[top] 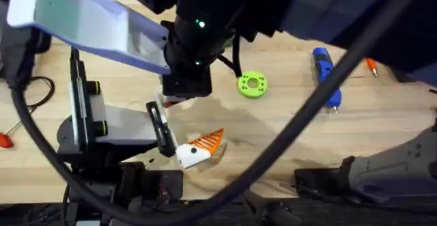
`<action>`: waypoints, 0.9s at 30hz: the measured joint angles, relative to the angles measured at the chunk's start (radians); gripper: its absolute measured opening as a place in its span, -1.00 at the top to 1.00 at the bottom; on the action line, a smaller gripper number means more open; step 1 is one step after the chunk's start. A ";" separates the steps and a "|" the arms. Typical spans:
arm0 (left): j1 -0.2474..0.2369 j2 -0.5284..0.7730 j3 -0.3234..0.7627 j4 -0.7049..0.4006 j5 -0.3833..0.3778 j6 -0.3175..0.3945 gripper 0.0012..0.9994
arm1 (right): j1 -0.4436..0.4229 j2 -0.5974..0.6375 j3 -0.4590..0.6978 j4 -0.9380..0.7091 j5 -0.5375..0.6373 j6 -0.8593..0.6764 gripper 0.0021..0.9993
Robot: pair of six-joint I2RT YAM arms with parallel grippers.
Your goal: Pick up the gripper from the table and insert it into the empty holder that is missing its gripper. Then pick up a screw, insert it into the mounting hole, and use the screwdriver to tighten it. Finally, clean up the table by picking up the vegetable and placing it into the bucket.
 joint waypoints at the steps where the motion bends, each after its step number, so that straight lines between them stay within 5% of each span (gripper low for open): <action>1: 0.000 0.000 0.000 0.000 0.000 0.000 -0.97 | 0.000 0.000 0.000 0.000 0.000 0.000 0.99; 27: 0.000 0.000 0.000 0.000 0.000 0.000 -0.97 | 0.000 0.012 0.000 0.007 0.000 0.000 0.99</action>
